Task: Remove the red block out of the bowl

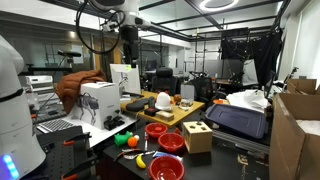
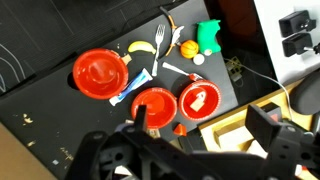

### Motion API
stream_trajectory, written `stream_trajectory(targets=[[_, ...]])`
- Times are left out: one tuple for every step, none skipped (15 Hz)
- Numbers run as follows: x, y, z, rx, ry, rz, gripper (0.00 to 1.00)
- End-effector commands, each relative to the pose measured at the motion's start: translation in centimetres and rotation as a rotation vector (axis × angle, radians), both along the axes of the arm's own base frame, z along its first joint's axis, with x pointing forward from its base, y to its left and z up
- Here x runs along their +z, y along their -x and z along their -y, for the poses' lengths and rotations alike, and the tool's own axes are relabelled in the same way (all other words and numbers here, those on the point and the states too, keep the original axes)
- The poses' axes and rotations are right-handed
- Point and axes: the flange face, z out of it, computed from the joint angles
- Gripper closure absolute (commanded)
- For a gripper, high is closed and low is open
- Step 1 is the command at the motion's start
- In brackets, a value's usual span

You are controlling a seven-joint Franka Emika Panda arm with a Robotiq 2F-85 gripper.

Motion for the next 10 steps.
stream_trajectory(targets=[[-4.4, -2.9, -3.6, 0.077, -0.034, -0.058, 0.0], [-5.8, -3.3, -4.7, 0.101, -0.022, -0.078, 0.0], [-7.3, -3.5, -5.8, 0.131, -0.006, -0.098, 0.0], [-8.5, -3.8, -7.0, 0.161, 0.004, -0.115, 0.0], [-9.7, -4.0, -8.1, 0.189, 0.014, -0.129, 0.0], [-10.8, -4.3, -9.1, 0.211, 0.028, -0.14, 0.0], [-11.9, -4.5, -10.4, 0.231, 0.039, -0.153, 0.0], [-12.6, -4.7, -11.3, 0.249, 0.049, -0.161, 0.0], [-13.6, -5.0, -12.2, 0.263, 0.056, -0.172, 0.0], [-14.4, -5.2, -12.9, 0.277, 0.067, -0.176, 0.0]])
